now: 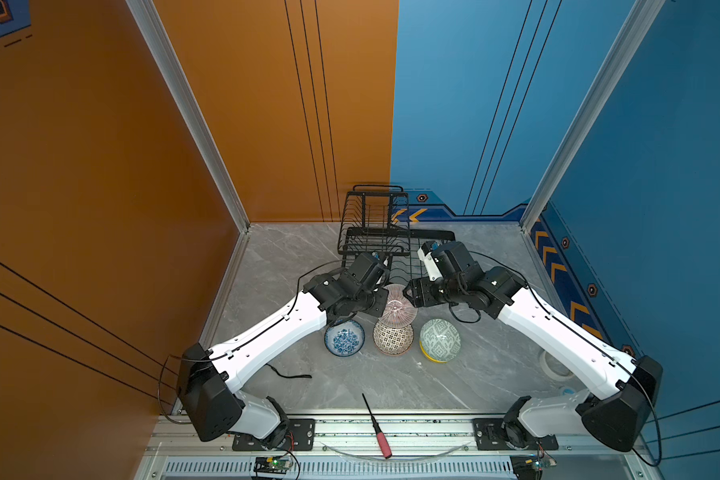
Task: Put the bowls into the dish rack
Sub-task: 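Lift the bowl with the left gripper while the right gripper grasps its rim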
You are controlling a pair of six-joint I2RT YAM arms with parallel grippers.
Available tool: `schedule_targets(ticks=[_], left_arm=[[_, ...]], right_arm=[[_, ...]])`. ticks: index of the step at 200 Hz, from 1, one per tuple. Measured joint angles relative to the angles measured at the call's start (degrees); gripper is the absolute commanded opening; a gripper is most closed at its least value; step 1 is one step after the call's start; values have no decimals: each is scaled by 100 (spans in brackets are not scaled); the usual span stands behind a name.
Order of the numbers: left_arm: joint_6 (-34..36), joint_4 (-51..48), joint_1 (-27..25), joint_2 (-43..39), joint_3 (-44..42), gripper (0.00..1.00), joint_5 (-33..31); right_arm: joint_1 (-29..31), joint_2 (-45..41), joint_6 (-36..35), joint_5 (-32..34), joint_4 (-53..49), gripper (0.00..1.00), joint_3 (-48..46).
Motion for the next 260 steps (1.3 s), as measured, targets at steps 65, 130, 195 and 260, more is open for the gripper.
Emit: schedule_targets(ticks=[65, 130, 195, 260], left_arm=[[0, 105, 7, 0, 0, 0, -2], [0, 181, 68, 0, -2, 0, -2], [2, 350, 66, -13, -4, 0, 4], [2, 474, 66, -83, -116, 4, -15]], right_arm=[[0, 85, 201, 15, 254, 55, -214], [203, 212, 369, 37, 404, 33, -369], [214, 345, 437, 142, 490, 15, -369], [229, 409, 433, 323, 468, 0, -374]])
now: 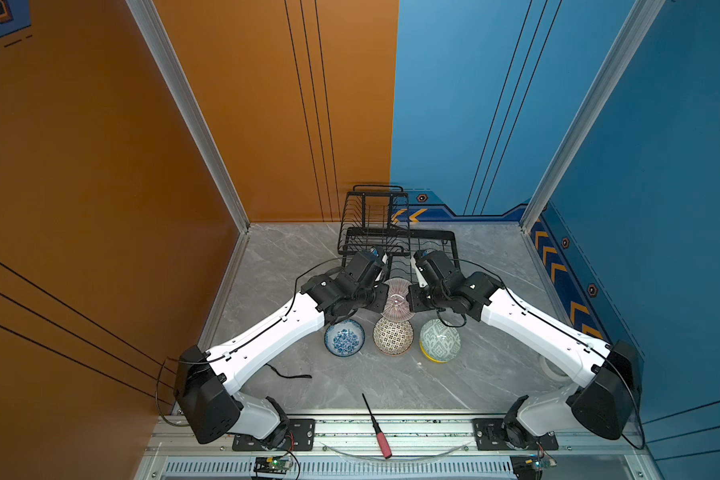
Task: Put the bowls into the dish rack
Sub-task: 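Lift the bowl with the left gripper while the right gripper grasps its rim, then carry the pink-striped bowl into the rack with the right gripper while the left releases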
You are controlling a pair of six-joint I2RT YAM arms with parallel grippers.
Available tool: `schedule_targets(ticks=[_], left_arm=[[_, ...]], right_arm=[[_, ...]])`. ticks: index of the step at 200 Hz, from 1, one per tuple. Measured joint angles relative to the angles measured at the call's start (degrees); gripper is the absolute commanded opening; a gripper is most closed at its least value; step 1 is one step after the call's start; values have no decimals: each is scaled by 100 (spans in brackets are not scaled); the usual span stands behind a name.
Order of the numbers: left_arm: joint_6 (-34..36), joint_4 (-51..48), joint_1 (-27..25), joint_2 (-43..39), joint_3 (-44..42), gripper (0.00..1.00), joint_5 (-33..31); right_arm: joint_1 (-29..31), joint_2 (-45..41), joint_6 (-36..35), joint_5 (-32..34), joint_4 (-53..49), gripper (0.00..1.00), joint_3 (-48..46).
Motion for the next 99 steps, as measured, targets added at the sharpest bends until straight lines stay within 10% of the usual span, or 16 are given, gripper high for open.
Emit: schedule_targets(ticks=[69, 99], left_arm=[[44, 114, 101, -267, -103, 94, 157], [109, -7, 170, -352, -103, 98, 170]], right_arm=[[-33, -42, -612, 87, -144, 0, 0], [-254, -192, -907, 131, -212, 0, 0]])
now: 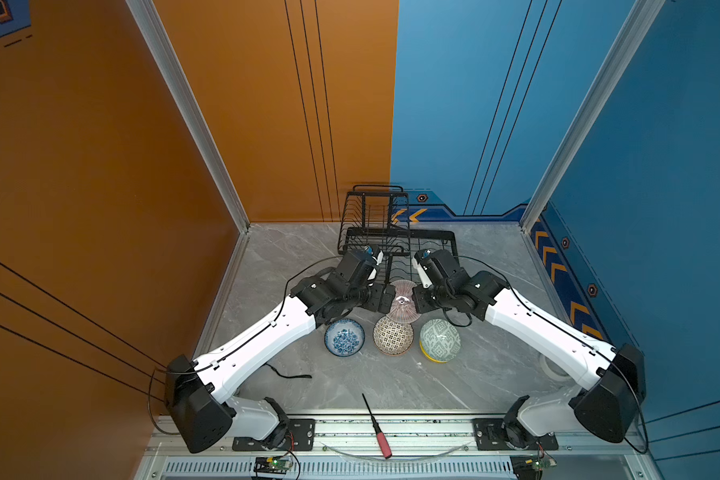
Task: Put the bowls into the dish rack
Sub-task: 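Carry the pink-striped bowl into the rack with the right gripper while the left releases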
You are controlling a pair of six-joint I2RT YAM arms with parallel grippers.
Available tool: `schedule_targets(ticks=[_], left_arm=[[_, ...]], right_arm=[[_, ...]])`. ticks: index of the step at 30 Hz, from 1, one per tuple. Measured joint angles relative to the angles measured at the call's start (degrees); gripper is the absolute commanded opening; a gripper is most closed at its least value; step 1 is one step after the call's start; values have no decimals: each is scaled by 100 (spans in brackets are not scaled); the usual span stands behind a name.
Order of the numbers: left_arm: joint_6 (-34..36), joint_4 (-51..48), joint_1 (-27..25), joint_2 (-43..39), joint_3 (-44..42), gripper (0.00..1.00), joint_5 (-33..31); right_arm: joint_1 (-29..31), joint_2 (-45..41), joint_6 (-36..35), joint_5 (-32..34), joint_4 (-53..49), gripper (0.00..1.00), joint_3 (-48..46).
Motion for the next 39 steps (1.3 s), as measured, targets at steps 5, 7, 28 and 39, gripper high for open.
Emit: schedule_targets(ticks=[5, 7, 28, 39], left_arm=[[105, -225, 87, -7, 0, 98, 0], [131, -319, 146, -17, 0, 98, 2], [455, -566, 715, 146, 140, 98, 407], [619, -575, 715, 289, 455, 98, 444]], right_arm=[[-262, -197, -354, 197, -31, 0, -24], [-273, -256, -579, 319, -28, 0, -42], [-310, -496, -4704, 2382, 2594, 0, -1410], [-310, -225, -7729, 2605, 5506, 0, -2284]])
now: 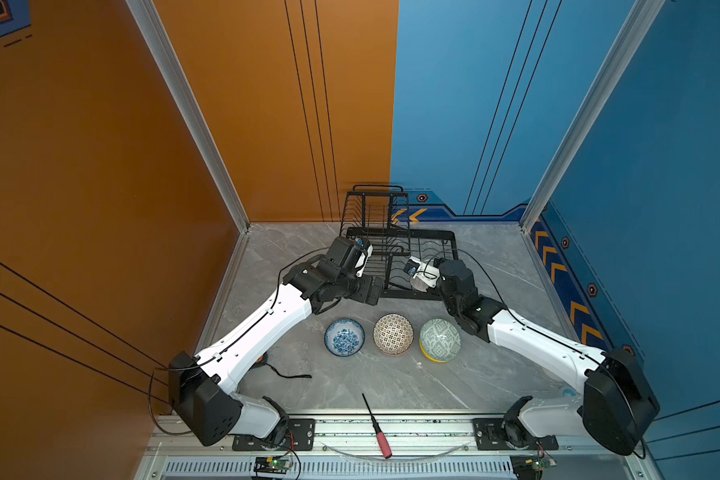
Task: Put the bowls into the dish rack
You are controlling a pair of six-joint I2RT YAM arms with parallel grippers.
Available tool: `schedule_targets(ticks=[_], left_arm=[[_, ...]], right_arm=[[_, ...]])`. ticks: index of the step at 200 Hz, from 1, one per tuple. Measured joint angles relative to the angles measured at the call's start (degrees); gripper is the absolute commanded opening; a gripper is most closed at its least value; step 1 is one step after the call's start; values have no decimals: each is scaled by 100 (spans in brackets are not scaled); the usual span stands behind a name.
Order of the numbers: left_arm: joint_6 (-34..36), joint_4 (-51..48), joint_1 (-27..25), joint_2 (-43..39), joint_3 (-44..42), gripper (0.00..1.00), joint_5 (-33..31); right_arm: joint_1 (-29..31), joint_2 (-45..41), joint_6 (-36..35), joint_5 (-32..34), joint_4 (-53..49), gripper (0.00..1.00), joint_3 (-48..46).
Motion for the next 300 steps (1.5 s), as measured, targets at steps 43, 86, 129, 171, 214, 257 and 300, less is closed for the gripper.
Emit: schedule_targets(ticks=[43, 86, 129, 171, 214, 257, 300], left_arm=[[133, -2, 2, 92, 20, 98, 55], [234, 20, 122, 153, 26, 98, 168], [289, 46, 173, 243, 107, 98, 304], [306, 50, 216, 243, 107, 98, 345], [308, 63, 216, 247, 107, 98, 391], [306, 63, 216, 247, 107, 98, 393], [306, 63, 214, 247, 105, 98, 393]], right_arm=[[-13, 332, -1106, 22, 1137, 0, -205], [-142, 555, -1687, -35, 1801, 0, -494], [-236, 1027, -2072, -28, 2522, 0, -529], [-356, 1443, -2398, -26, 3097, 0, -533], [-496, 1967, -2752, -17, 3757, 0, -516], [-610, 2732, -3141, -74, 4496, 0, -136], [-767, 3416, -3427, -289, 4999, 0, 424]])
